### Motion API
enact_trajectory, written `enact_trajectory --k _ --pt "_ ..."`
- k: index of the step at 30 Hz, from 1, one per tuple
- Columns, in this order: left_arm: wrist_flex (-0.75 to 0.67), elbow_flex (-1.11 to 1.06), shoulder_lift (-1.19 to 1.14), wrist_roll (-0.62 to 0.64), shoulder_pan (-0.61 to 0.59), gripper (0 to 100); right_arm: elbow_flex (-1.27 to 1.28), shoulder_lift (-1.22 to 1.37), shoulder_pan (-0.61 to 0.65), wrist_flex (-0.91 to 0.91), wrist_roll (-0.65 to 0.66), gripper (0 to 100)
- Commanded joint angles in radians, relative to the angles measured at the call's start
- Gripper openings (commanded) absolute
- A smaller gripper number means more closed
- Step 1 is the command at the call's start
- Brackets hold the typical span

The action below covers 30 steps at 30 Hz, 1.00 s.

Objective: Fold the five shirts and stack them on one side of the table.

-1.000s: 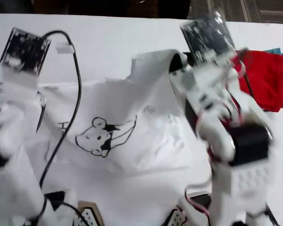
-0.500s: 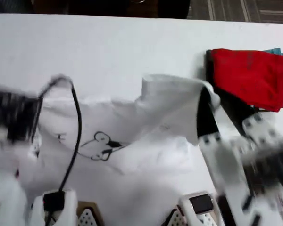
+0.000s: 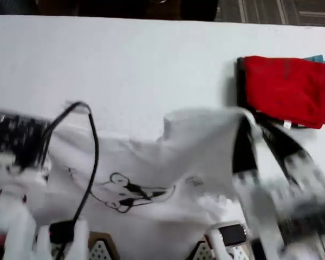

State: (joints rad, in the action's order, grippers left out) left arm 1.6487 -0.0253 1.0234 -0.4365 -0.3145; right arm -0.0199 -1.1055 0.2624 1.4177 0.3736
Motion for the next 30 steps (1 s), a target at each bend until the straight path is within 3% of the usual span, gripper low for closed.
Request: enact_trajectory --k 1,6,11,15,21,30 --pt "-0.196 -0.16 0.0 0.011 0.009 3 0.161 0.11 -0.016 -0.225 0.009 1.8" --pt "-0.47 -0.331 -0.13 0.006 0.009 2 0.276 0.344 -0.019 -0.512 0.009 1.8" --pt "-0.555 -0.205 -0.374 0.006 0.011 2 0.12 0.619 -0.019 -0.568 0.009 1.8" --pt "-0.537 0.021 -0.575 0.006 0.011 2 -0.115 0.809 -0.019 -0.53 0.005 1.8" --pt "-0.397 0.36 -0.855 0.005 0.011 2 -0.42 1.027 -0.019 -0.404 0.002 1.8" --pt "-0.241 0.639 -1.152 -0.021 0.011 2 -0.58 1.211 -0.021 -0.348 0.002 1.8"
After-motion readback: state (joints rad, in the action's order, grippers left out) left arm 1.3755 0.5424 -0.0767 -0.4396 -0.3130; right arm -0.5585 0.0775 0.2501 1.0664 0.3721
